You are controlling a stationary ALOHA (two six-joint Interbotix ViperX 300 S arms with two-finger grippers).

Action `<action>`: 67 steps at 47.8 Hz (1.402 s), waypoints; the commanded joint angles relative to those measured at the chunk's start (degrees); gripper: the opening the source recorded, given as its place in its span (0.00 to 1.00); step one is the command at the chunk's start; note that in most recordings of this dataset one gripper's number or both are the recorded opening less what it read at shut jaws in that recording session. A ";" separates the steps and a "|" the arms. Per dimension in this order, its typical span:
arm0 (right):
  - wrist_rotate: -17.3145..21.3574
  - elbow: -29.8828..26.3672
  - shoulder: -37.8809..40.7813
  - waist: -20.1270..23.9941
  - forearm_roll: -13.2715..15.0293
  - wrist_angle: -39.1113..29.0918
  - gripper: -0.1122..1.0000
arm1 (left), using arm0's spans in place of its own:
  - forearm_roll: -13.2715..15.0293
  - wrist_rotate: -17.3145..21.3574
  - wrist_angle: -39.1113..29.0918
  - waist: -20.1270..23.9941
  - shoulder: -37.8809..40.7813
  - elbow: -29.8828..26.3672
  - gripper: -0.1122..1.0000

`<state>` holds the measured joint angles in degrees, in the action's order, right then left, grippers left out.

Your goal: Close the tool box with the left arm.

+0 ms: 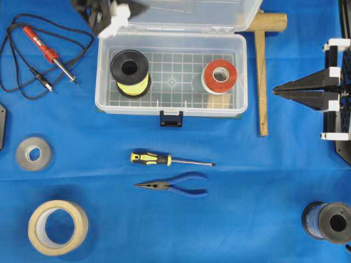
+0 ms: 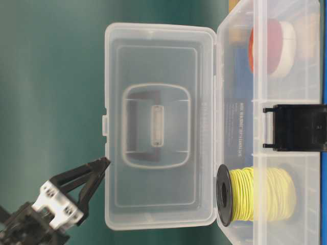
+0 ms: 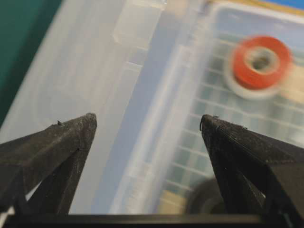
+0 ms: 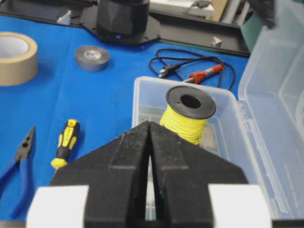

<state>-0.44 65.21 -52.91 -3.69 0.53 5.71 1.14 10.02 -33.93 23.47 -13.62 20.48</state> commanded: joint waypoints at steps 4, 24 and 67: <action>0.09 -0.97 0.35 -0.09 0.00 0.35 0.10 | 1.05 -0.79 -2.64 -4.31 -2.72 1.49 0.92; 0.26 -0.97 0.35 -0.09 0.00 0.26 0.10 | 1.14 -13.45 -5.45 -19.25 -7.82 7.56 0.92; 0.79 -1.14 0.00 -0.09 0.00 0.26 0.10 | 0.53 -14.33 20.65 -23.03 -39.02 36.04 0.91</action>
<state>0.18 65.21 -53.09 -3.69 0.53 5.80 1.85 -4.39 -16.17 0.44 -49.75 53.96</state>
